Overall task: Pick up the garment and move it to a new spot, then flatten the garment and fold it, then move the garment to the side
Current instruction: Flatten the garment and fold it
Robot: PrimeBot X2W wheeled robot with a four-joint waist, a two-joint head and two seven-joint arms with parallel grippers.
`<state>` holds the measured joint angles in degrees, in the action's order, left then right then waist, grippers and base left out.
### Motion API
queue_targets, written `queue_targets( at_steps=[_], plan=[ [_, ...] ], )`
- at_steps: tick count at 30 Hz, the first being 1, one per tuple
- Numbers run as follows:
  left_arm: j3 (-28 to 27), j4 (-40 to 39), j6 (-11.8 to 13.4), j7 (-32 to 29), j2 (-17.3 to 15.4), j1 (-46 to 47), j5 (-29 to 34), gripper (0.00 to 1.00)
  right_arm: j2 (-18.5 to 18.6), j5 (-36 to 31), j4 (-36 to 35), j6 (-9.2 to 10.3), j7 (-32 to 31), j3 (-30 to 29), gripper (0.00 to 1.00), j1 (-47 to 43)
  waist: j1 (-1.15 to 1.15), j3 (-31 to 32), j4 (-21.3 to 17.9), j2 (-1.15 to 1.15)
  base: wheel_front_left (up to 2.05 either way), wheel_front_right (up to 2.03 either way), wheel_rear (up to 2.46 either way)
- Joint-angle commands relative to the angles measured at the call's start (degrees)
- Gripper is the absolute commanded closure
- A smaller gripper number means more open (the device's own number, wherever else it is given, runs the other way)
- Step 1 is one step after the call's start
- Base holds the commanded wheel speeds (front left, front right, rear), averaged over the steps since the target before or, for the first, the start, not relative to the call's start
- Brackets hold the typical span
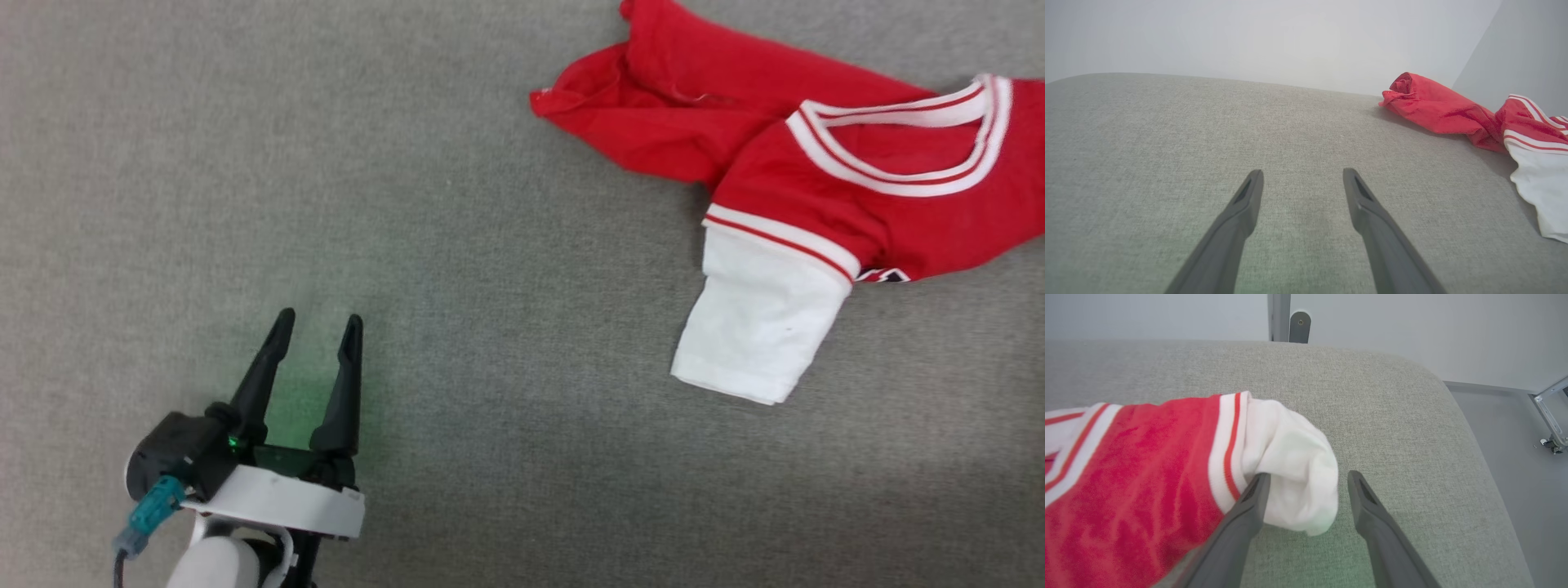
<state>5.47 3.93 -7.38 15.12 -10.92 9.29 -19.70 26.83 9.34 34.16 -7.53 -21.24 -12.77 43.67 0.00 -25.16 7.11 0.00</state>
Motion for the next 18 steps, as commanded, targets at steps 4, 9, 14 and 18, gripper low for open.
queue_targets(
  at_steps=[4, 9, 14, 18],
  plan=[
    [2.14, -0.5, -0.2, 0.02, -3.55, 1.22, -0.61, 0.0, 0.71, 4.98, -4.18, 0.08, 4.05, 3.78, 0.0, -4.92, 0.0, 4.99, -2.89, 0.0, 0.0, 0.0, 0.0],
    [7.31, 0.21, -0.2, -0.34, -8.59, 4.2, -4.02, 0.0, 0.46, 9.94, -12.23, 0.08, 9.86, 8.68, 0.0, -12.45, 0.0, 8.46, -4.78, 0.0, 0.0, 0.0, 0.0],
    [13.6, 0.73, -0.2, -7.13, -14.49, 11.43, -8.78, 0.0, -2.37, 11.78, -22.08, 0.08, 14.49, 12.03, 0.0, -20.64, 0.0, 11.01, -6.8, 0.0, 0.0, 0.0, 0.0],
    [17.94, 1.64, -0.19, -14.53, -17.24, 16.57, -12.9, 0.0, -5.04, 11.29, -27.41, 0.08, 15.69, 13.23, 0.0, -24.87, 0.0, 12.2, -8.18, 0.0, 0.0, 0.0, 0.0]
  ],
)
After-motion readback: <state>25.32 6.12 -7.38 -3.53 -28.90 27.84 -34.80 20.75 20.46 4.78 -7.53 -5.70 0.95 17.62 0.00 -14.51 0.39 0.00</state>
